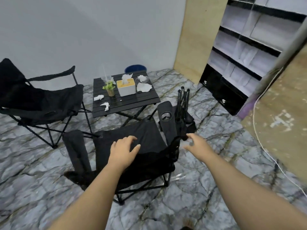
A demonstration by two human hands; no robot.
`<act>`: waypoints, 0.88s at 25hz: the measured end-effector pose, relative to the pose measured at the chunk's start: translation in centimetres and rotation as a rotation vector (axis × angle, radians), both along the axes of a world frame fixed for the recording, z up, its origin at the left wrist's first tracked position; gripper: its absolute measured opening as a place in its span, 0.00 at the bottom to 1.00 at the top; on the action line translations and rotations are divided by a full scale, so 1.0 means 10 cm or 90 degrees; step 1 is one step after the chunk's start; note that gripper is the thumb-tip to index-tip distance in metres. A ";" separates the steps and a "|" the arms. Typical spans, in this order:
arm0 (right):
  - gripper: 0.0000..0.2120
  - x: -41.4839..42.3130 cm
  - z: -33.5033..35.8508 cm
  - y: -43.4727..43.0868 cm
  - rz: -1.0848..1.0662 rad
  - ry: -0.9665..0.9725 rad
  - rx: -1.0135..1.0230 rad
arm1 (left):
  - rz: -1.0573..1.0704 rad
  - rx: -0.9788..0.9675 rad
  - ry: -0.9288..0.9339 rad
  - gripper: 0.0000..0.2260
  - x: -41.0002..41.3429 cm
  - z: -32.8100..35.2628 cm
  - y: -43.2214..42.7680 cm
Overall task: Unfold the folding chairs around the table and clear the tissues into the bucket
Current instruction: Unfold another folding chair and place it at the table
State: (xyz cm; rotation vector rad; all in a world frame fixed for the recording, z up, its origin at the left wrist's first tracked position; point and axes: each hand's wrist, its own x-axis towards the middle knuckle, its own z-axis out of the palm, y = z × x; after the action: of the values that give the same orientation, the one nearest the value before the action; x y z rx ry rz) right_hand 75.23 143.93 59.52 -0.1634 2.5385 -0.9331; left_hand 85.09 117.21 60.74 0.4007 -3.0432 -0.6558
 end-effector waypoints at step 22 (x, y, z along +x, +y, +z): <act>0.30 -2.93 -0.42 3.19 0.060 -0.013 0.320 | -0.148 -0.051 -0.220 0.28 -3.69 -0.71 4.12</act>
State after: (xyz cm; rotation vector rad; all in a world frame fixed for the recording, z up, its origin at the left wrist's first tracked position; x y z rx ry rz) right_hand 45.95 175.84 55.30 -0.1164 2.6293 -0.2405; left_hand 48.18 158.39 53.65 0.1736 -3.4690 -0.5135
